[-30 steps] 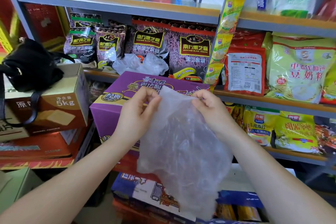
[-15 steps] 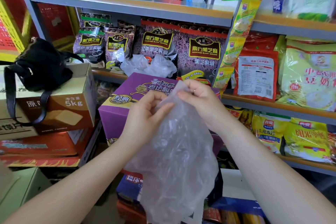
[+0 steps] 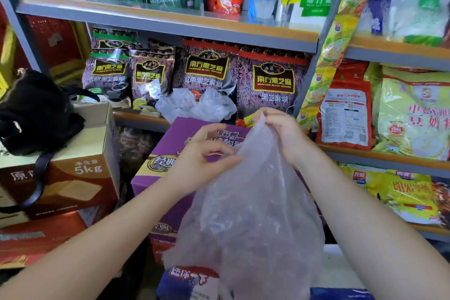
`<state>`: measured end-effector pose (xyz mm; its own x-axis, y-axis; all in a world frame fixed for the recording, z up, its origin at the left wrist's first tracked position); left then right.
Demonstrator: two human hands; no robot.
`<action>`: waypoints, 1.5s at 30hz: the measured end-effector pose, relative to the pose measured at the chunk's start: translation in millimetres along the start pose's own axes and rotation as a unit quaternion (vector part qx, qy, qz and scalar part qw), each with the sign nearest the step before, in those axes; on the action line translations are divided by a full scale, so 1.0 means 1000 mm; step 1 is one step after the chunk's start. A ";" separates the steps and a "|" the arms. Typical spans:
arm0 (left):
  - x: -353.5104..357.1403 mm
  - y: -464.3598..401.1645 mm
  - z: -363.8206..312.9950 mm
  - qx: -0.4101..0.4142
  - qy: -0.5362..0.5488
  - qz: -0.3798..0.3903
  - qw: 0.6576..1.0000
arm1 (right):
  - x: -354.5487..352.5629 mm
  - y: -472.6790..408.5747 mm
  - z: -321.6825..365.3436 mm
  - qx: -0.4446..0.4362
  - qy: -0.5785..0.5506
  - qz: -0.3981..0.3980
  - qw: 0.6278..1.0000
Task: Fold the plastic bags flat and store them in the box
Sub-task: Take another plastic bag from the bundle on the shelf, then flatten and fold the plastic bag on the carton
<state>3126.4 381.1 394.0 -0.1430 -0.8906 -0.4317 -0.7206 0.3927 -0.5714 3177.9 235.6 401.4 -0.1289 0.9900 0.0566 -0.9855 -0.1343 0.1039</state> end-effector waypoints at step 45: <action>0.020 -0.092 0.057 0.338 -0.331 0.068 0.879 | -0.037 -0.035 -0.016 -0.031 0.388 -0.255 0.885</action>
<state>3228.8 340.1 397.7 0.3898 -0.5845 -0.7117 -0.1286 0.7307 -0.6705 3215.0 203.9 379.7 0.3203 0.6561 -0.6833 -0.9387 0.3171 -0.1355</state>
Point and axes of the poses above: each hand's wrist, its own y-axis away from the middle knuckle, its own x-axis out of the palm, z = x × y, the point moved 10 cm from there along -y, towards the middle knuckle, and after that the axes turned 11 degrees about x, right-handed, at the moved point
